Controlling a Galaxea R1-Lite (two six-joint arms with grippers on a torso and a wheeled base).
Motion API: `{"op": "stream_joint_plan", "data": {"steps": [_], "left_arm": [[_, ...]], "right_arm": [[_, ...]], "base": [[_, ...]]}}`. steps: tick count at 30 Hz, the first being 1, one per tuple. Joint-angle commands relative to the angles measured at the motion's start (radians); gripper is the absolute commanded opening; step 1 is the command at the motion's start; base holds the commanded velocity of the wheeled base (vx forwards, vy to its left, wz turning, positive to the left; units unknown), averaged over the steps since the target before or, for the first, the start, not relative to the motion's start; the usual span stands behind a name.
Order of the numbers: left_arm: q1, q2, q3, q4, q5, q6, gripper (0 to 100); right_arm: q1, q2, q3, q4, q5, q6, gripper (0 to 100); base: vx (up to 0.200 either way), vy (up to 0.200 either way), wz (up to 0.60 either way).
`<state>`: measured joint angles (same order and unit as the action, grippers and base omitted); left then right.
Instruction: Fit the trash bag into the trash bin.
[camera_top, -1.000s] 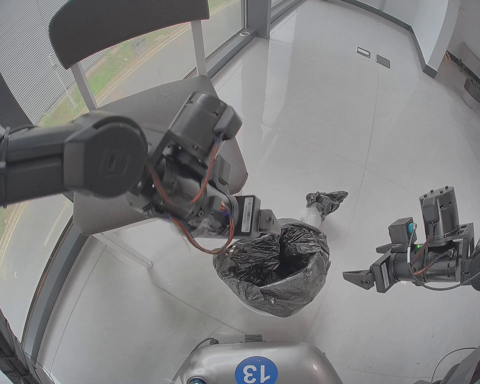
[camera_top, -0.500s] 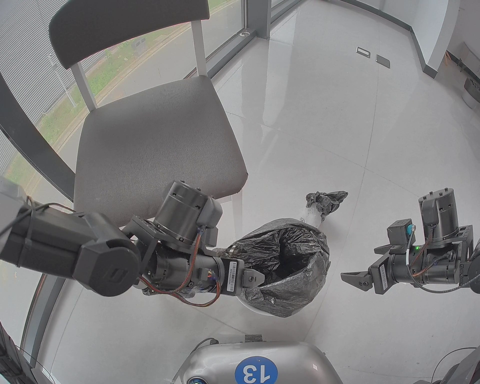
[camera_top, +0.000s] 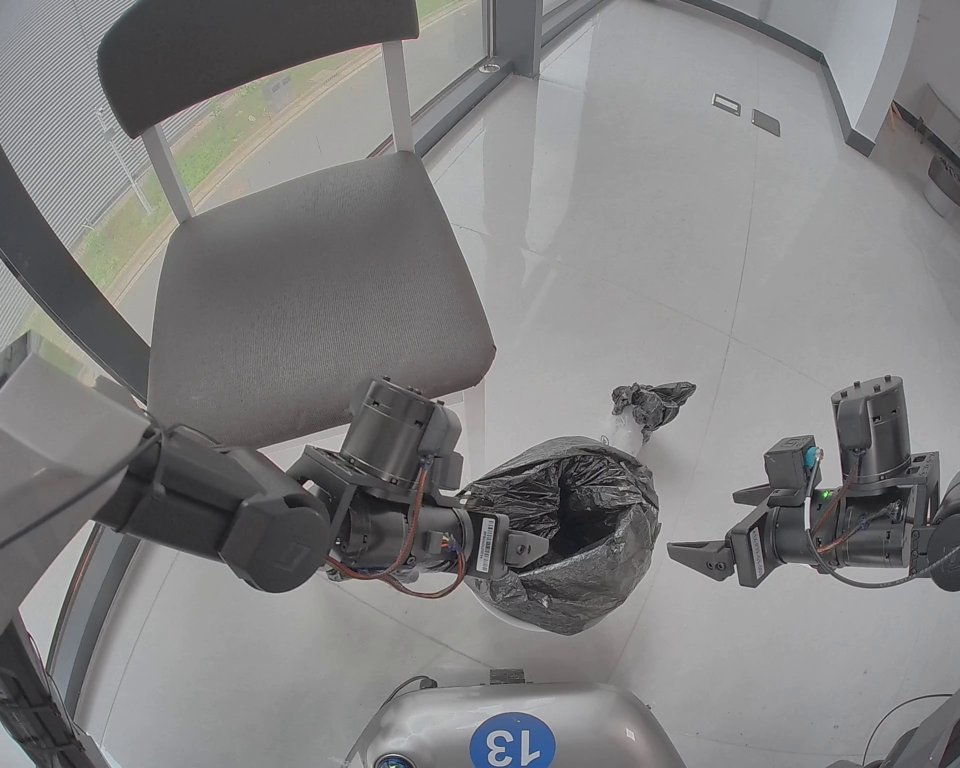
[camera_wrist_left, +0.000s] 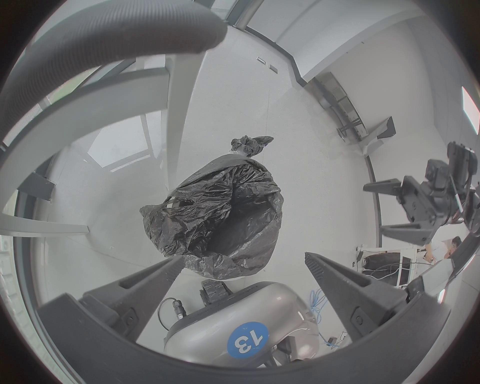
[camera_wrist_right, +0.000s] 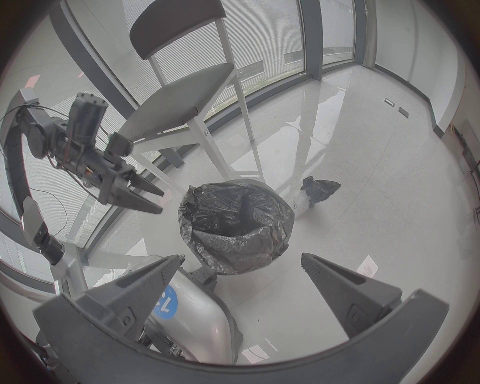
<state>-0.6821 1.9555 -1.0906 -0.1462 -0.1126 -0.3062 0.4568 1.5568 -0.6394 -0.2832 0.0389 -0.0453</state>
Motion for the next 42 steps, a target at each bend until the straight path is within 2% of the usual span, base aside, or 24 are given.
{"op": "stream_joint_plan", "data": {"steps": [1, 10, 24, 28, 29, 31, 37, 42], "left_arm": [[0.01, 0.071, -0.006, -0.006, -0.001, 0.015, 100], [0.016, 0.144, -0.077, -0.007, -0.013, 0.053, 100], [0.046, 0.163, -0.078, 0.0, 0.007, 0.121, 100], [0.046, 0.146, -0.084, 0.045, 0.083, 0.176, 100], [0.039, 0.143, -0.092, 0.094, 0.152, 0.2, 100], [0.032, 0.144, -0.117, 0.128, 0.194, 0.197, 100], [0.021, 0.158, -0.179, 0.148, 0.243, 0.19, 100], [0.009, 0.152, -0.178, 0.145, 0.238, 0.17, 100]], "right_arm": [[0.016, 0.031, -0.003, -0.027, 0.002, -0.001, 100], [0.046, 0.058, -0.01, -0.057, 0.002, -0.002, 100], [0.045, 0.06, -0.011, -0.059, 0.002, -0.001, 100], [0.045, 0.06, -0.011, -0.059, 0.002, -0.002, 100], [0.045, 0.06, -0.014, -0.059, 0.002, -0.002, 100], [0.045, 0.06, -0.017, -0.059, 0.002, -0.001, 100], [0.045, 0.058, -0.019, -0.059, 0.001, -0.002, 100], [0.045, 0.058, -0.022, -0.059, 0.001, -0.002, 100]], "base": [[0.0, 0.0, 0.0], [0.0, 0.0, 0.0], [0.0, 0.0, 0.0], [0.0, 0.0, 0.0], [0.0, 0.0, 0.0], [0.0, 0.0, 0.0], [0.0, 0.0, 0.0], [0.0, 0.0, 0.0]]}}
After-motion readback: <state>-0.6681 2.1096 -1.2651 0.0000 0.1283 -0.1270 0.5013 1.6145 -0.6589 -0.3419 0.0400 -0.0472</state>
